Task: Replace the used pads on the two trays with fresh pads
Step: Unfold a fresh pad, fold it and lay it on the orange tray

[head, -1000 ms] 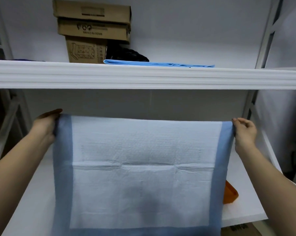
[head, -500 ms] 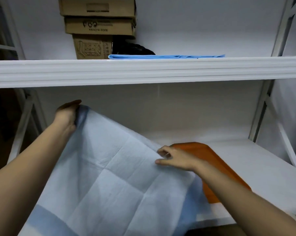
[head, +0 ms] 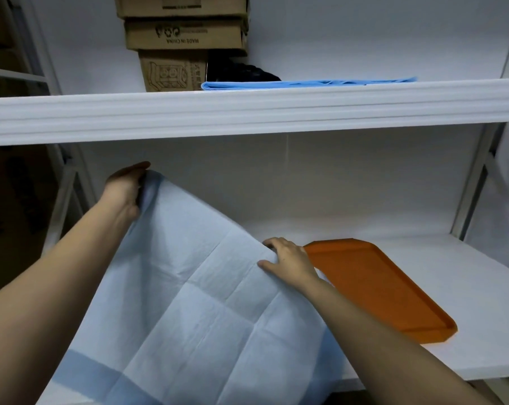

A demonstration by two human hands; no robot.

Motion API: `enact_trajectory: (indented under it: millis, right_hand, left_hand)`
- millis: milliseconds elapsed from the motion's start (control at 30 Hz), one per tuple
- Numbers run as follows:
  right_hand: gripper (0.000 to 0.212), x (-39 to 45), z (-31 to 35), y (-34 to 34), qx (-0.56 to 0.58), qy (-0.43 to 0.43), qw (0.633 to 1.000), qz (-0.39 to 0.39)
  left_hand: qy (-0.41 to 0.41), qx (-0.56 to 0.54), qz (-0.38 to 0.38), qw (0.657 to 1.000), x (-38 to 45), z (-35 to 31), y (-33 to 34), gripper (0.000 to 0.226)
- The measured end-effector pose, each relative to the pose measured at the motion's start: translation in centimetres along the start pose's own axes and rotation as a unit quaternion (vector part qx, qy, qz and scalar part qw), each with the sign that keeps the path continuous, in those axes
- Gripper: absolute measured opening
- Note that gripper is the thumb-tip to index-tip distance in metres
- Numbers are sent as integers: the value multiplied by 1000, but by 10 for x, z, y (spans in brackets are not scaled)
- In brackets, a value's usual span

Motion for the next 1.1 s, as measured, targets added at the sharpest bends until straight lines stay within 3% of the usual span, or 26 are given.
enact_trajectory:
  millis: [133, 300, 400, 467, 533, 600, 633, 733, 800, 867, 967, 1100]
  right_hand:
    - [21, 1, 4, -3, 19, -38, 997, -62]
    - [19, 3, 7, -23, 96, -25, 994, -53]
    - [19, 11, 8, -51, 59, -34, 994, -87]
    - [19, 17, 11, -73, 15, -61, 989, -134]
    - [20, 21, 19, -92, -37, -112, 976, -180]
    - [24, 24, 27, -105, -89, -174, 955, -223]
    - [27, 24, 32, -110, -104, -202, 944, -239]
    - [32, 23, 47, -117, -121, -269, 916, -272]
    - [31, 19, 57, -119, -150, -308, 894, -291]
    - [33, 17, 61, -118, -164, -324, 882, -302]
    - [34, 12, 49, -130, -169, -317, 876, -323]
    - [43, 8, 11, -151, -175, -296, 867, -361]
  left_hand:
    - [2, 9, -3, 1000, 7, 0, -6, 28]
    - [1, 36, -17, 999, 21, 4, -19, 28]
    - [41, 70, -57, 995, 35, 5, -36, 32]
    - [101, 126, -94, 982, 40, 2, -47, 21]
    - [243, 277, -126, 921, 28, -5, -50, 22]
    - [432, 410, -98, 797, -12, -4, -34, 34]
    - [505, 436, -42, 744, -38, 2, -20, 40]
    - [592, 449, 154, 652, -104, 30, 25, 60]
    - [622, 480, 213, 581, -129, 47, 55, 62]
    - [652, 487, 206, 544, -139, 52, 71, 57]
    - [705, 459, 161, 517, -146, 49, 81, 41]
    - [747, 427, 144, 489, -138, 37, 76, 42]
Point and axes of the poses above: each hand's wrist, its own x-axis towards the middle knuckle, its own y-axis out of the palm, z = x × y, the point moved 5 cm from there along x, towards the middle knuckle, and after that the axes turned 14 degrees about -z, right-handed, at the moved point
